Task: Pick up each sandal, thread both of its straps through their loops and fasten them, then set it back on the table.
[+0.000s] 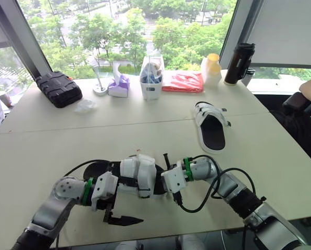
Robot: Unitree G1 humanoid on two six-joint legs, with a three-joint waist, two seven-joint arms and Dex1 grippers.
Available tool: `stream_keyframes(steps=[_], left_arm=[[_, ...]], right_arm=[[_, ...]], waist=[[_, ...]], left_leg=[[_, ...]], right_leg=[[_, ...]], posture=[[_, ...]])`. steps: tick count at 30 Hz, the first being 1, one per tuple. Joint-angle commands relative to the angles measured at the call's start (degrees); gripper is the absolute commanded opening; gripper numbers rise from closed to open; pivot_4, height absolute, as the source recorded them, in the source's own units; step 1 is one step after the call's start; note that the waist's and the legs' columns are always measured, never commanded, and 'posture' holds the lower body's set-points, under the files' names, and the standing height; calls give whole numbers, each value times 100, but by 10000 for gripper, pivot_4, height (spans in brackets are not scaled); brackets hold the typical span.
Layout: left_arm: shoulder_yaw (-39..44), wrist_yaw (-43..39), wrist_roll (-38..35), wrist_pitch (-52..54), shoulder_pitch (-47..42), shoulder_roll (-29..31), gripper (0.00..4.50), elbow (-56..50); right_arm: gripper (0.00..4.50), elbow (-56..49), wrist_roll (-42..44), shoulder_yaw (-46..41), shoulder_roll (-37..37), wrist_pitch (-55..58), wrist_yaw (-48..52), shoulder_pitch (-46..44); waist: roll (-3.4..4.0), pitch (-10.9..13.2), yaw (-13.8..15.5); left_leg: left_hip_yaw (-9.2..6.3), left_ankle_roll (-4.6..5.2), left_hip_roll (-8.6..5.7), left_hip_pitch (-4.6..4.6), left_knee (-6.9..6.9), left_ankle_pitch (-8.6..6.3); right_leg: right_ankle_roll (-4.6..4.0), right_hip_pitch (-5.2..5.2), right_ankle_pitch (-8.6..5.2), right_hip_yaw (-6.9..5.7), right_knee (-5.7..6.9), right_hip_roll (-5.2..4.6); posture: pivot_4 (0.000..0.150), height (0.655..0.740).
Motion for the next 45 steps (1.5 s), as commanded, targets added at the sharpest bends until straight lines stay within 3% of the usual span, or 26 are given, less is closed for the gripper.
stream_keyframes(steps=[1,9,17,31,34,41,45], left_arm=[[504,185,-403,358,348,215,44250,-405],[507,311,-330,551,1224,333,44250,-765],[154,820,144,362,812,-374,44250,-171],[-285,916,294,325,503,-892,44250,60],[-264,1020,238,422,468,-999,36561,54],[-185,1288,81,708,448,-1129,994,18],[-262,1297,-72,1118,653,-1026,388,-216]], right_arm=[[0,416,-378,192,-64,158,117,109],[0,453,-394,205,-39,135,106,104],[0,423,-388,178,-53,164,108,95],[0,277,-391,135,-146,213,118,182],[0,241,-391,146,-133,238,114,204],[0,222,-390,164,-118,252,116,214],[0,239,-391,167,-107,249,118,197]], waist=[[2,1,1],[-1,4,7],[0,3,20],[1,3,43],[1,3,43],[1,3,34],[0,3,28]], left_leg=[[0,0,0,0,0,0],[2,0,1,-1,-1,0],[1,0,1,-1,1,0],[0,0,-2,-2,7,0],[0,0,-2,-2,7,0],[0,0,-2,-5,2,0],[0,0,-3,-6,2,0]], right_leg=[[0,-1,0,0,0,0],[1,-1,-4,1,-1,-1],[-12,0,4,1,0,1],[-3,3,-1,0,-1,-3],[-3,3,-1,1,-1,-3],[-13,-1,8,0,-2,-3],[-5,-1,2,0,-3,-3]], posture=[[1500,7400],[1500,7400],[1500,7400],[1500,7400],[1500,7400],[1500,7400],[1500,7400]])
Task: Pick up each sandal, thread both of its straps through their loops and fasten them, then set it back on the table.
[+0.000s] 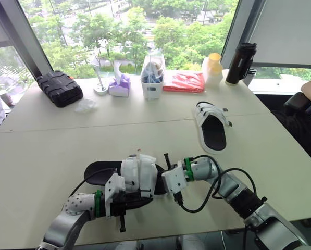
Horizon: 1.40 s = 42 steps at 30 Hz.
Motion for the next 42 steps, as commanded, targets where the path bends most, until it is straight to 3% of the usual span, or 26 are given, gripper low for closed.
stream_keyframes(steps=[1,8,16,30,36,42], left_arm=[[-64,-90,-258,450,288,215,388,-391],[-312,-609,-687,1453,1107,1218,388,-1072],[-822,-1091,-362,1450,1326,2125,388,-1218],[1051,-386,-2243,1729,762,1694,388,-1959],[1559,-46,-3206,2538,-197,1518,388,-1319],[1535,397,-3649,3351,-1303,1115,388,-443]], right_arm=[[0,305,-387,208,-68,246,123,142],[0,318,-369,217,-87,229,148,149],[0,426,-372,215,-7,235,107,43],[0,576,-386,246,-12,102,86,-13],[0,653,-410,261,15,60,56,-63],[0,676,-416,270,9,45,15,-96]], waist=[[0,0,-6],[3,-1,-34],[-5,-8,-90],[-14,-5,-125],[-15,-4,-134],[-16,-3,-128]], left_leg=[[0,0,0,0,0,0],[4,7,1,1,-7,-5],[11,14,9,11,-40,-11],[7,6,9,11,-72,-4],[3,0,6,12,-65,0],[0,-15,-4,9,-65,9]], right_leg=[[5,0,-3,0,0,0],[9,-2,-7,2,-4,-1],[-19,-10,-19,4,-2,3],[-44,-26,-30,1,1,0],[-45,-23,-24,-3,6,4],[-30,-27,-12,-3,11,4]], posture=[[1500,7400],[1500,7400],[1500,7400],[1500,7400],[1500,7400],[1500,7400]])
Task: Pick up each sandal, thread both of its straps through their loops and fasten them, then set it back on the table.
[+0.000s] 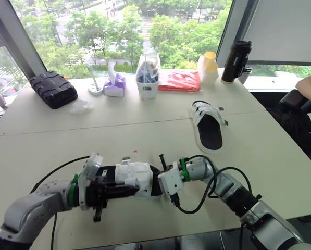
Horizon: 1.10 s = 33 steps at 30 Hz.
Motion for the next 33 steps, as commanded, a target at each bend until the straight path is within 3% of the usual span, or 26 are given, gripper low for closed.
stream_keyframes(steps=[1,6,14,15,18,22,33], left_arm=[[288,269,-416,307,-663,-285,388,450],[-246,308,0,861,-1267,-479,388,989],[-464,271,254,1214,-1399,-653,388,1316],[-463,292,300,1219,-1408,-686,6918,1341],[-507,331,477,1165,-1411,-777,19455,1366],[-468,527,611,1079,-1451,-1060,39515,1406],[-133,1020,913,889,-1890,-1565,39515,1673]], right_arm=[[0,496,-434,100,-145,186,46,94],[0,503,-439,90,-153,191,10,76],[0,489,-462,70,-126,238,-42,83],[0,483,-463,68,-125,242,-44,87],[0,499,-471,63,-111,248,-61,79],[0,543,-485,54,-87,234,-72,48],[0,593,-529,-8,-53,206,-95,55]], waist=[[0,0,7],[-4,1,73],[-3,0,97],[-4,0,100],[-3,-3,103],[-3,-9,115],[-6,-14,148]], left_leg=[[-1,-3,-1,0,0,2],[-2,-11,-6,-1,2,6],[-2,-16,-4,2,2,9],[-2,-16,-4,2,2,9],[-3,-18,-4,5,3,10],[-3,-19,-4,21,7,11],[-26,-18,-2,19,72,13]], right_leg=[[-1,0,1,0,1,0],[-1,-1,3,0,1,1],[-4,1,5,0,2,4],[-5,2,6,1,2,4],[-5,5,7,0,2,4],[-5,24,8,0,2,4],[17,62,11,-5,4,9]], posture=[[1500,7400],[1500,7400],[1500,7400],[1500,7400],[1500,7400],[1500,7400],[1500,7400]])
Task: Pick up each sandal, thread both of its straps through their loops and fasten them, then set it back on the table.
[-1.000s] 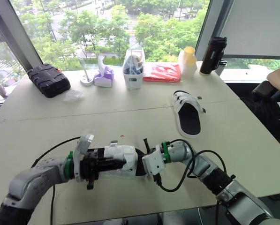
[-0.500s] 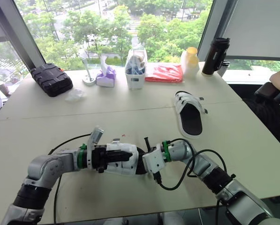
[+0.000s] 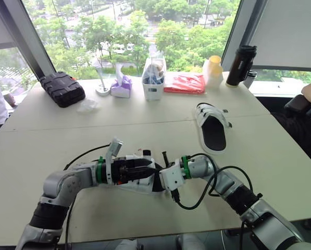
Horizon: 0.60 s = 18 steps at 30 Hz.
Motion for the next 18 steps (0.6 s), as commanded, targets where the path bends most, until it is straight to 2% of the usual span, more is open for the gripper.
stream_keyframes(steps=[1,6,9,12,18], left_arm=[[345,432,86,-97,-343,-160,39515,231],[770,596,-365,358,-715,-175,39515,336],[849,497,-302,370,-833,-46,39515,480],[724,175,18,88,-954,213,39515,632],[-153,-711,1219,-1037,-1141,684,39515,985]], right_arm=[[0,341,-363,141,-45,203,47,104],[0,350,-363,147,-39,191,33,100],[0,369,-371,152,-22,180,24,86],[0,389,-375,160,-2,172,22,71],[0,407,-381,160,2,156,28,58]], waist=[[-1,0,0],[-1,1,-25],[0,1,-35],[-1,3,-45],[-2,6,-42]], left_leg=[[-2,0,0,-2,4,0],[-2,0,-1,-9,5,1],[-1,-1,-2,-15,2,1],[2,-1,-2,-19,-3,1],[5,-2,-2,-20,-4,1]], right_leg=[[1,0,2,0,0,1],[6,-9,7,1,0,8],[10,-19,22,2,0,10],[-2,-27,31,4,-1,12],[-13,-27,25,6,-3,16]], posture=[[1500,7400],[1500,7400],[1500,7400],[1500,7400],[1500,7400]])
